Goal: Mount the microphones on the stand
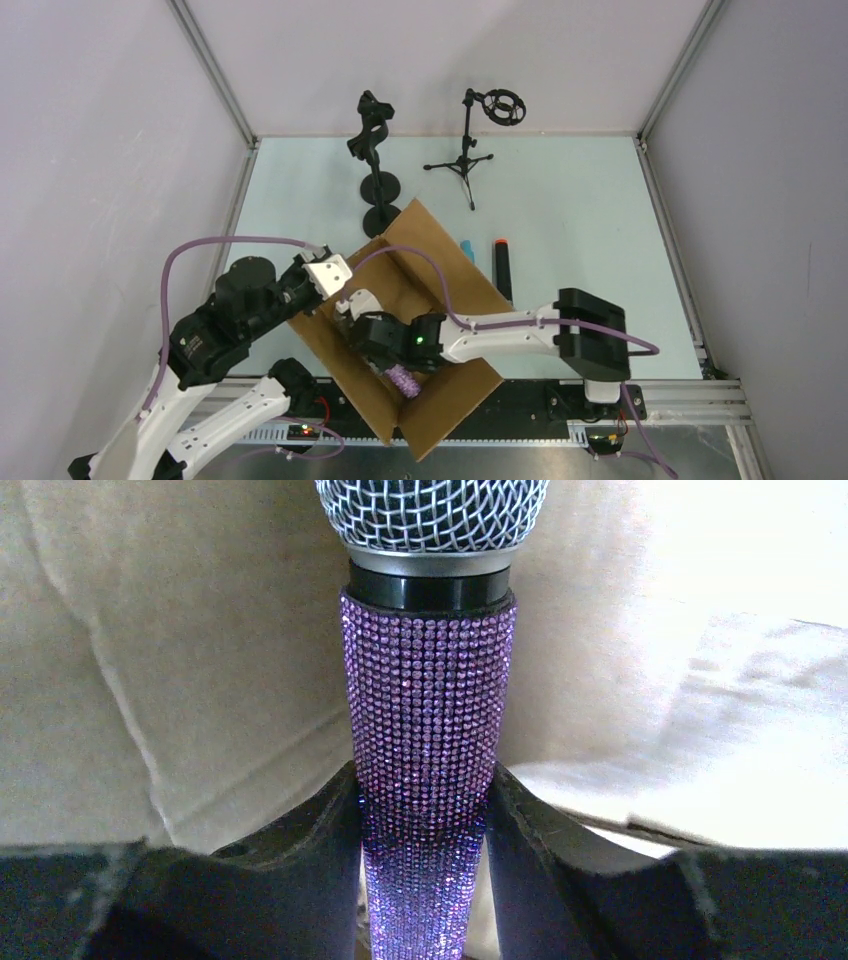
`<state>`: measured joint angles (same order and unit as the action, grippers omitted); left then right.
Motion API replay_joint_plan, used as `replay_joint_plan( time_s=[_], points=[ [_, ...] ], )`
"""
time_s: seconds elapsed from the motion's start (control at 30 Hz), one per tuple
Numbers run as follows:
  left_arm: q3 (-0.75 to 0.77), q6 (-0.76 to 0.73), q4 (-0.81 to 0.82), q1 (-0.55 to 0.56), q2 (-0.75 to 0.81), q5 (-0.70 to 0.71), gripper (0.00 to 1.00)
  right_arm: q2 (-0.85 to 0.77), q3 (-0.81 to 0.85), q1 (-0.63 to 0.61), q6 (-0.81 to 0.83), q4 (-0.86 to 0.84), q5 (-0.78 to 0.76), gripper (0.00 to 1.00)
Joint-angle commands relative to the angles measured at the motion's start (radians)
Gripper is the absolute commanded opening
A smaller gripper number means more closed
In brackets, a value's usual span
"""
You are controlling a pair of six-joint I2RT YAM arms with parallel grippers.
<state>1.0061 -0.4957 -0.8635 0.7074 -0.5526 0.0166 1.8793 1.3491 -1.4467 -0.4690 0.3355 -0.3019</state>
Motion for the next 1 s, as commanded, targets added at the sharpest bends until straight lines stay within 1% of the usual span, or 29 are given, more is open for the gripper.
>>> replay_joint_plan(
  time_s=[0.0, 0.1, 0.13, 0.17, 0.27, 0.3, 0.33, 0.37, 0.4, 0.43, 0.47, 0.5, 0.53, 0.57, 0.6, 0.63, 0.67, 0.73, 0.77, 0.8, 0.83, 0.87, 0.97],
  points=[
    [-0.033, 0.020, 0.034, 0.007, 0.016, -0.047, 0.00, -0.236, -0.008, 0.010, 0.044, 0.075, -0.106, 0.01],
    [-0.039, 0.026, 0.032, 0.006, 0.015, -0.035, 0.00, -0.397, -0.006, 0.011, 0.064, 0.113, -0.125, 0.00],
    [-0.040, 0.026, 0.033, 0.006, 0.013, -0.030, 0.00, -0.428, -0.003, 0.007, 0.067, 0.138, -0.126, 0.00],
    [-0.038, 0.026, 0.034, 0.007, 0.007, -0.022, 0.00, -0.493, -0.002, 0.005, 0.072, 0.168, -0.130, 0.00],
    [-0.041, 0.029, 0.033, 0.006, -0.003, 0.038, 0.00, -0.624, -0.001, 0.010, 0.056, 0.230, -0.163, 0.00],
    [-0.049, 0.028, 0.032, 0.005, -0.005, 0.050, 0.00, -0.689, 0.000, 0.022, 0.049, 0.269, -0.175, 0.00],
    [-0.058, 0.026, 0.032, 0.005, -0.005, 0.079, 0.00, -0.723, 0.002, 0.033, 0.027, 0.295, -0.198, 0.00],
    [-0.063, 0.023, 0.032, 0.005, -0.005, 0.097, 0.00, -0.785, 0.005, 0.072, 0.010, 0.349, -0.208, 0.00],
    [-0.077, 0.015, 0.032, 0.006, -0.005, 0.141, 0.00, -0.812, 0.006, 0.096, -0.027, 0.382, -0.223, 0.00],
    [-0.085, 0.009, 0.033, 0.003, -0.002, 0.165, 0.00, -0.860, 0.003, 0.159, -0.043, 0.447, -0.227, 0.00],
    [-0.103, -0.011, 0.033, 0.000, 0.000, 0.208, 0.00, -0.897, -0.009, 0.190, -0.062, 0.479, -0.234, 0.00],
    [-0.113, -0.022, 0.033, -0.006, 0.005, 0.228, 0.00, -0.913, -0.017, 0.266, -0.068, 0.537, -0.234, 0.00],
    [-0.131, -0.046, 0.033, -0.012, 0.008, 0.261, 0.00, -0.936, -0.042, 0.309, -0.072, 0.558, -0.223, 0.00],
    [-0.140, -0.055, 0.035, -0.024, 0.012, 0.273, 0.00, -0.944, -0.054, 0.397, -0.069, 0.593, -0.213, 0.00],
    [-0.153, -0.070, 0.036, -0.033, 0.014, 0.294, 0.00, -0.951, -0.085, 0.441, -0.060, 0.605, -0.181, 0.00],
    [-0.158, -0.080, 0.037, -0.054, 0.013, 0.300, 0.00, -0.952, -0.123, 0.526, -0.055, 0.618, -0.165, 0.00],
    [-0.167, -0.084, 0.041, -0.066, 0.011, 0.308, 0.00, -0.947, -0.142, 0.567, -0.043, 0.619, -0.130, 0.00],
    [-0.173, -0.097, 0.048, -0.104, 0.001, 0.322, 0.00, -0.937, -0.211, 0.744, -0.021, 0.590, -0.049, 0.00],
    [-0.175, -0.105, 0.050, -0.131, -0.010, 0.328, 0.00, -0.932, -0.260, 0.781, -0.012, 0.574, -0.021, 0.01],
    [-0.179, -0.109, 0.057, -0.161, -0.025, 0.340, 0.00, -0.918, -0.285, 0.850, 0.000, 0.538, 0.018, 0.01],
    [-0.180, -0.117, 0.062, -0.177, -0.033, 0.350, 0.00, -0.907, -0.326, 0.879, 0.008, 0.526, 0.053, 0.01],
    [-0.181, -0.123, 0.075, -0.218, -0.046, 0.352, 0.00, -0.881, -0.345, 0.932, 0.015, 0.495, 0.068, 0.02],
    [-0.187, -0.167, 0.113, -0.313, -0.068, 0.329, 0.00, -0.799, -0.415, 0.990, 0.060, 0.427, 0.078, 0.02]
  ],
)
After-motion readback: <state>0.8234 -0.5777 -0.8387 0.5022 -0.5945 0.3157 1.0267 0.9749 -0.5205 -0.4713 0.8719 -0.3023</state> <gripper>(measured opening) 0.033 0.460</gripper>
